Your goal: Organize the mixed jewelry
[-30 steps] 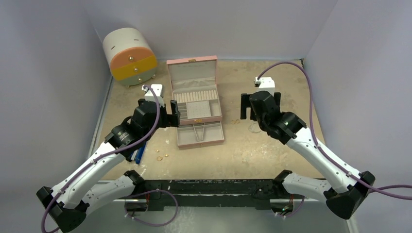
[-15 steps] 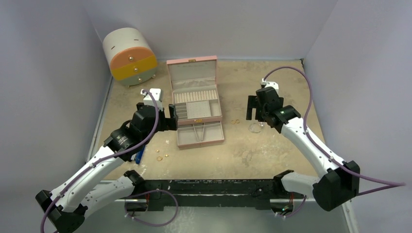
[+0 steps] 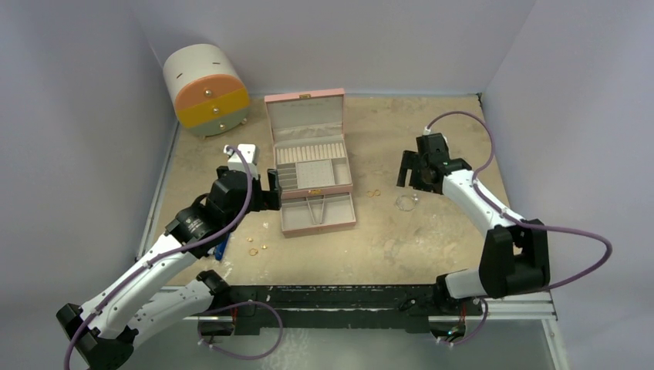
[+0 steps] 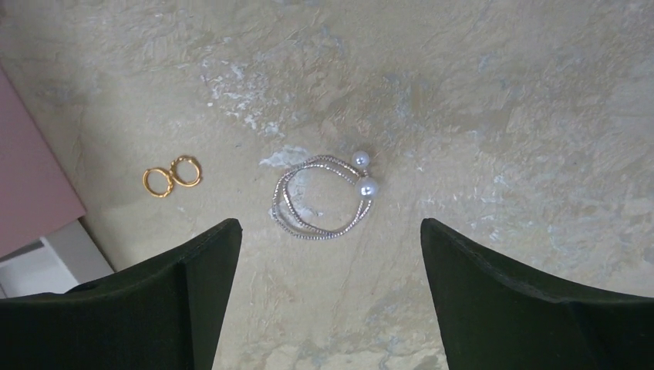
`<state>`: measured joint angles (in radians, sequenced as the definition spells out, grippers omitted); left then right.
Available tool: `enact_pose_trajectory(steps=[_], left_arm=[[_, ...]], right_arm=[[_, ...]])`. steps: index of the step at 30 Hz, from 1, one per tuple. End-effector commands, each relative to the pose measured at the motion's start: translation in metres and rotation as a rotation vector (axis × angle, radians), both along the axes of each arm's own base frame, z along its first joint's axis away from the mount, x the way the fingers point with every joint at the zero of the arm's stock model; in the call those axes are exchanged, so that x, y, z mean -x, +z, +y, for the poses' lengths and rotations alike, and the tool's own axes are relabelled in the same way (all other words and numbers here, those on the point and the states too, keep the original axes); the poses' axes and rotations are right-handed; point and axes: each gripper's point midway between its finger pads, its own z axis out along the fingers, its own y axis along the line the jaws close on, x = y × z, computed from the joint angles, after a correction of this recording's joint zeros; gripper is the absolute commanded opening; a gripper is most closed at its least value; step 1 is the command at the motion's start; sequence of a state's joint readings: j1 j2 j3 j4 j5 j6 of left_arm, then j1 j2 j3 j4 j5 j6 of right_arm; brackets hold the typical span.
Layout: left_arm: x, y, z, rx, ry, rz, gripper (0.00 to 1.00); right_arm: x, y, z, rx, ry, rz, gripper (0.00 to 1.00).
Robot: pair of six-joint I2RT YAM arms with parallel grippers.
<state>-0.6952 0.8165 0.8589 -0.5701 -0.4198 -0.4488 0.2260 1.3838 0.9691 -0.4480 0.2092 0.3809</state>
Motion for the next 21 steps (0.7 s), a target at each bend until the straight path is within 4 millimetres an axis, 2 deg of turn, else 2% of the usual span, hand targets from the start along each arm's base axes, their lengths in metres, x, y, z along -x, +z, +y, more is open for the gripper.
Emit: enact_pose_trajectory(steps=[1, 6, 9, 11, 21], left_arm=[[-0.004, 0.011, -0.001, 0.007, -0.007, -0.047, 0.92], [-0.005, 0.010, 0.000, -0.003, -0.001, -0.047, 0.92], [-0.006, 0.010, 0.000, -0.007, 0.001, -0.046, 0.92], [-0.005, 0.009, 0.000, -0.008, 0.000, -0.044, 0.92], [-0.006, 0.009, 0.000, -0.010, 0.003, -0.045, 0.92]], right_arm=[[-0.014, -0.012, -0.003, -0.038, -0.005, 0.002, 0.86], [-0.016, -0.031, -0.009, -0.039, -0.020, 0.044, 0.82], [-0.013, -0.043, -0.011, -0.042, -0.023, 0.082, 0.75], [-0.010, -0.050, -0.012, -0.043, -0.027, 0.097, 0.73], [0.003, -0.074, -0.017, -0.036, -0.028, 0.165, 0.64]])
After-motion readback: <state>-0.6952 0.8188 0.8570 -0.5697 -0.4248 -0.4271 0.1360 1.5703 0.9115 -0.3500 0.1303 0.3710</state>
